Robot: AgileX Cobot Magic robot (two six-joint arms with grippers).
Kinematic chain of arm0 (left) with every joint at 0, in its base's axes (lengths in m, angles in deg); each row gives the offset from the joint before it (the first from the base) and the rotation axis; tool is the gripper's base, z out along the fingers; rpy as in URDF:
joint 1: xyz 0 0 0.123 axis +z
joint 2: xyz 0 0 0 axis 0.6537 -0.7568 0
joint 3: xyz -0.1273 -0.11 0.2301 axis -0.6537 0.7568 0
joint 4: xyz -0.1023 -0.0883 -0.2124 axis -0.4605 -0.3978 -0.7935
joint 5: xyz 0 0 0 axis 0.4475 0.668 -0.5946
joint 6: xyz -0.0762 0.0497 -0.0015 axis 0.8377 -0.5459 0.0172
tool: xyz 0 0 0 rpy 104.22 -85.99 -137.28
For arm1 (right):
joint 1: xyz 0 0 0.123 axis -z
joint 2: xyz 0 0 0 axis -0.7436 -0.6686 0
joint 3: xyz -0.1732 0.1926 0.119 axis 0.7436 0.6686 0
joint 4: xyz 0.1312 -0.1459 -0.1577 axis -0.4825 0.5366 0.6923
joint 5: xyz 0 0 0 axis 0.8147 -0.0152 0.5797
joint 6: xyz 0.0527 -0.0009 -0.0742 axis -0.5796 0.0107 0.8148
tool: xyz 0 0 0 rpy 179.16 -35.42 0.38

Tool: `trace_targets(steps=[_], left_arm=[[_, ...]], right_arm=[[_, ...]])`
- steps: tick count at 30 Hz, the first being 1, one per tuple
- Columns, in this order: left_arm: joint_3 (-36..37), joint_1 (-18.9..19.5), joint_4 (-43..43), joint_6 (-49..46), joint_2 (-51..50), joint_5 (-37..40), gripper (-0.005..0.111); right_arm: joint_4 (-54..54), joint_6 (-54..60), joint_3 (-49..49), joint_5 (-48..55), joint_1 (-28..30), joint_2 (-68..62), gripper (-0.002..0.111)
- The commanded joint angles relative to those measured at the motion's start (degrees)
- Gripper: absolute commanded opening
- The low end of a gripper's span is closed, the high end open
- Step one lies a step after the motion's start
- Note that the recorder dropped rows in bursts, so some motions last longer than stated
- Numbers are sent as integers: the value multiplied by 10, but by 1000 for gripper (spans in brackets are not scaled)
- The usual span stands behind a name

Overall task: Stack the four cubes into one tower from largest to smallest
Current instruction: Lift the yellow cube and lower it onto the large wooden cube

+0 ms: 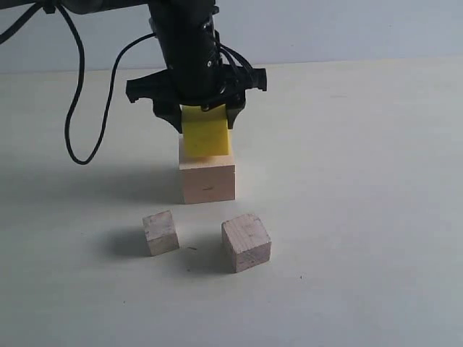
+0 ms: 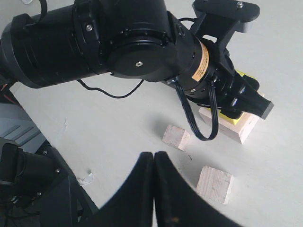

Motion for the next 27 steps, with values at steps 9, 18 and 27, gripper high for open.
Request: trace_targets(steps=[9,18,27], left_arm=[[2,-3,5,6,-7,-1,1],[2,-3,5,5,-11,26,2],[2,-3,5,4,-11,15,55]], right_arm=[[0,6,1,-1,-1,4,0],[0,6,1,-1,-1,4,0],[-1,6,1,-1,-1,4,0]])
